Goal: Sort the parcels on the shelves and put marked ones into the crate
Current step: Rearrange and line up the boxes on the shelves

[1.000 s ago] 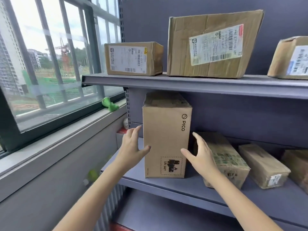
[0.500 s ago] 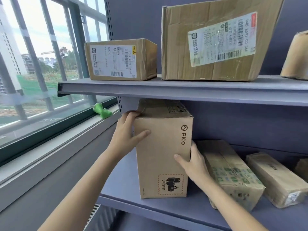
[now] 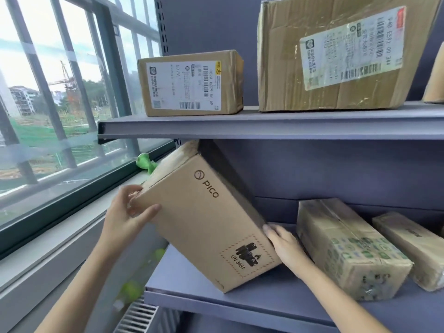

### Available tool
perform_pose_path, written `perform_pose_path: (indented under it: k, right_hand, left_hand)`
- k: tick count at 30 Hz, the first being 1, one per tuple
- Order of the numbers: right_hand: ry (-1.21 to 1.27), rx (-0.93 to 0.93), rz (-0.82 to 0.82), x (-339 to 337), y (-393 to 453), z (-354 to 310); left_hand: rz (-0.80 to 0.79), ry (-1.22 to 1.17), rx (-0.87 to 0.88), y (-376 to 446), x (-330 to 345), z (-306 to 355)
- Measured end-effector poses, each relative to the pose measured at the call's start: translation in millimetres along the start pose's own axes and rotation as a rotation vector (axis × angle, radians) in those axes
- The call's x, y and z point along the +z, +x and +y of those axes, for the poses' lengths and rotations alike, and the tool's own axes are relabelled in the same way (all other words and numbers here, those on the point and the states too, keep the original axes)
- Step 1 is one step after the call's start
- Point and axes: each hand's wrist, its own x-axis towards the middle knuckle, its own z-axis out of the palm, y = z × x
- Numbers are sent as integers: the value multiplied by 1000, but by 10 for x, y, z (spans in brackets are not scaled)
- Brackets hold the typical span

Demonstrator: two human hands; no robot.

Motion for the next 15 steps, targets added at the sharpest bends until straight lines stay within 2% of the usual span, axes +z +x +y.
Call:
perform_pose_path:
  k: [3, 6, 8, 10, 15]
  right_hand:
    - [75, 156, 29, 135, 58, 20]
    - [459, 321, -35, 236, 57, -79]
    - [556, 287, -29, 291, 50, -110]
    - [552, 210, 22, 339, 38, -133]
    - [373, 83, 182, 222, 34, -161]
  left_hand:
    - [-71, 50, -51, 68, -158, -118]
    - [-153, 83, -89, 121, -235, -84]
    - [-189, 61, -130, 135, -268, -71]
    - [-192, 46, -178, 147, -272, -114]
    - [-201, -82, -269, 57, -137, -321]
